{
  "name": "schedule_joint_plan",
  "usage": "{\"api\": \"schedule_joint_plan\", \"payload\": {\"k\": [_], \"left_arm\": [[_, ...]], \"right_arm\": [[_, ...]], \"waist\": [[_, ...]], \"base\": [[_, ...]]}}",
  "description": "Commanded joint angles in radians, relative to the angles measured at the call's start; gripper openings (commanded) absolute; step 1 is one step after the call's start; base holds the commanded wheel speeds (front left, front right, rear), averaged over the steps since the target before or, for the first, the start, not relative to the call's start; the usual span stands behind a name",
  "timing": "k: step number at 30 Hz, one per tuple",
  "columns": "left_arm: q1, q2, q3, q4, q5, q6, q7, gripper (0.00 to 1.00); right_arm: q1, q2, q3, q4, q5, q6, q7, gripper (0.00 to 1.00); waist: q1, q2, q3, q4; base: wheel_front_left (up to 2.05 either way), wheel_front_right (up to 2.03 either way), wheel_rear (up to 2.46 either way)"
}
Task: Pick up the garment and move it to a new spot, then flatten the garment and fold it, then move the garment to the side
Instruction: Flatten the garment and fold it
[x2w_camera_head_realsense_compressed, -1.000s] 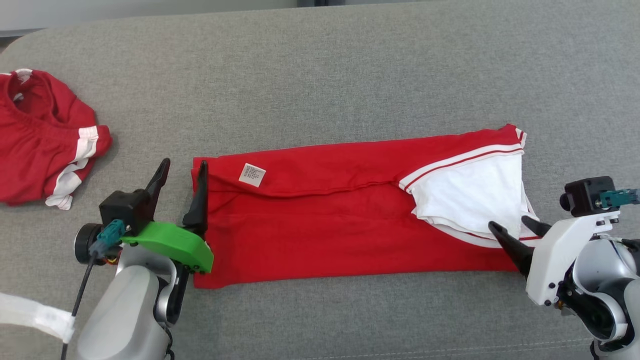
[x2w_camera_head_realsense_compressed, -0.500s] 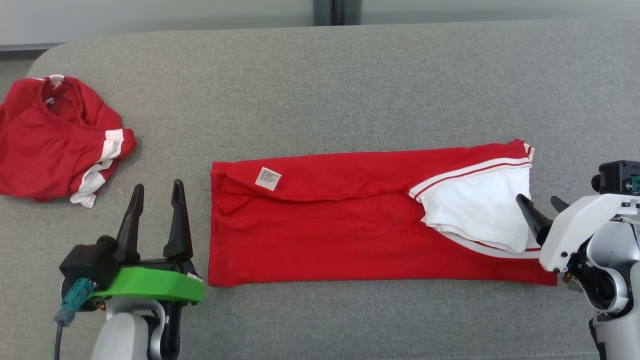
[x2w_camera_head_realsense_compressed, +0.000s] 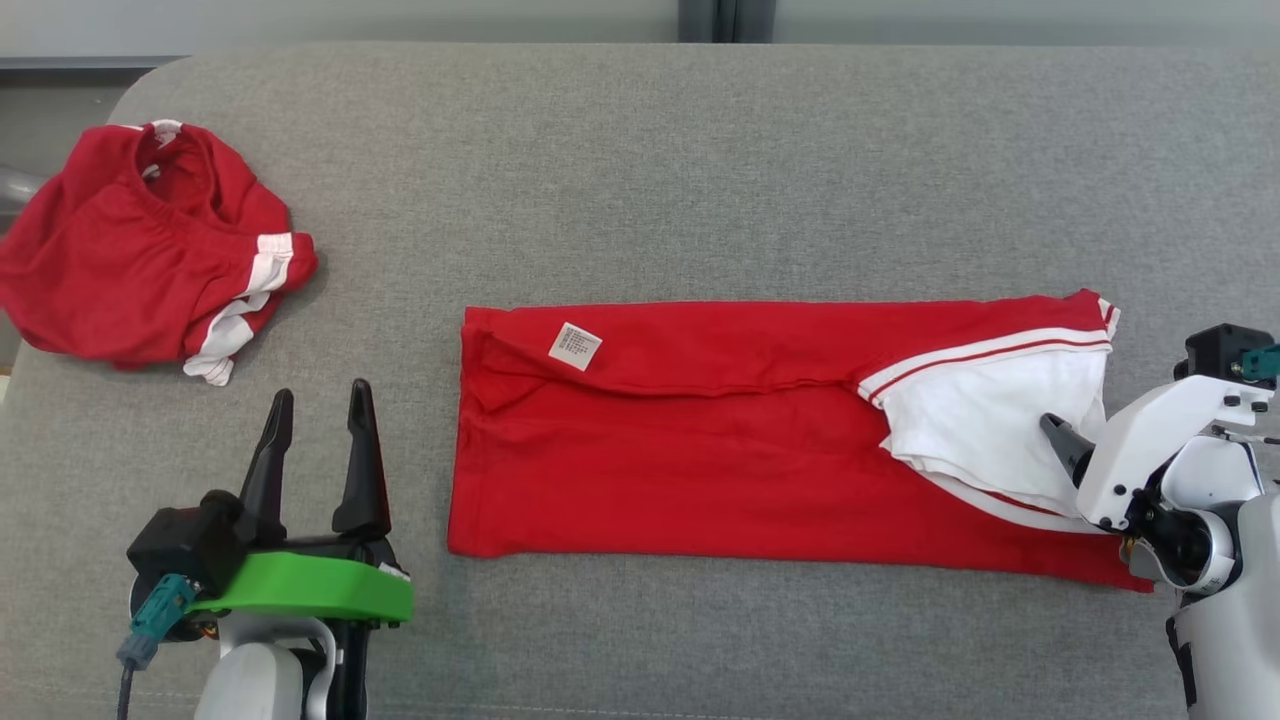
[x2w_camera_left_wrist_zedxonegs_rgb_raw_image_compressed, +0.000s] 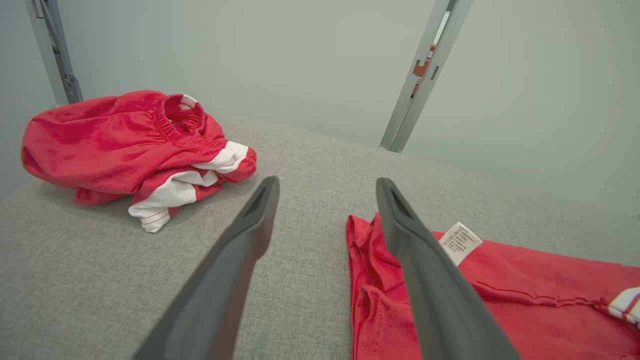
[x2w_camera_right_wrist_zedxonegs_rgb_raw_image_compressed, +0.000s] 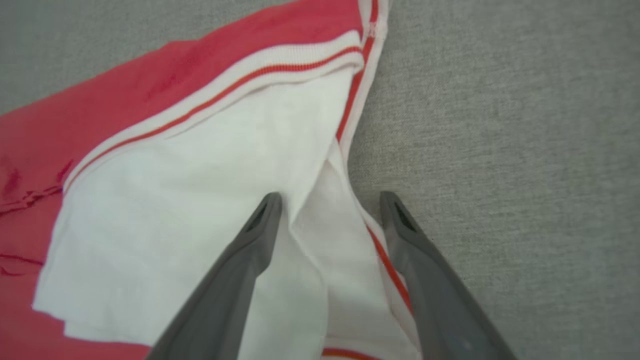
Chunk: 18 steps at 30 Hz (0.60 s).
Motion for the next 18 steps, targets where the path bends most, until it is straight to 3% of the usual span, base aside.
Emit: {"api": "schedule_joint_plan", "payload": {"k": [1,5,6,7,18], "left_arm": [[0.000,0.000,-0.005,-0.003,-0.007,-0.004,0.000,1.00],[-0.008,0.000,-0.011,-0.004,-0.016,-0.004,0.000,1.00],[-0.011,0.000,-0.012,-0.002,-0.016,-0.004,0.000,1.00],[-0.014,0.000,-0.013,-0.001,-0.017,-0.004,0.000,1.00],[-0.054,0.001,-0.016,0.030,0.011,-0.004,0.000,1.00]], "right_arm": [[-0.013,-0.006,-0.001,0.020,-0.004,0.000,-0.002,1.00],[-0.021,-0.010,0.018,0.064,-0.005,0.000,0.006,1.00],[-0.022,-0.011,0.023,0.072,0.002,0.000,0.007,0.65],[-0.021,-0.010,0.029,0.076,0.009,0.000,0.005,0.00],[-0.047,-0.069,-0.048,0.059,-0.021,0.000,-0.069,0.00]], "waist": [[0.0000,0.0000,0.010,0.010],[0.0000,0.0000,0.018,0.018],[0.0000,0.0000,0.019,0.019],[0.0000,0.0000,0.020,0.020],[0.0000,0.0000,-0.007,-0.023]], "base": [[0.00,0.00,0.00],[0.00,0.00,0.00],[0.00,0.00,0.00],[0.00,0.00,0.00],[0.00,0.00,0.00]]}}
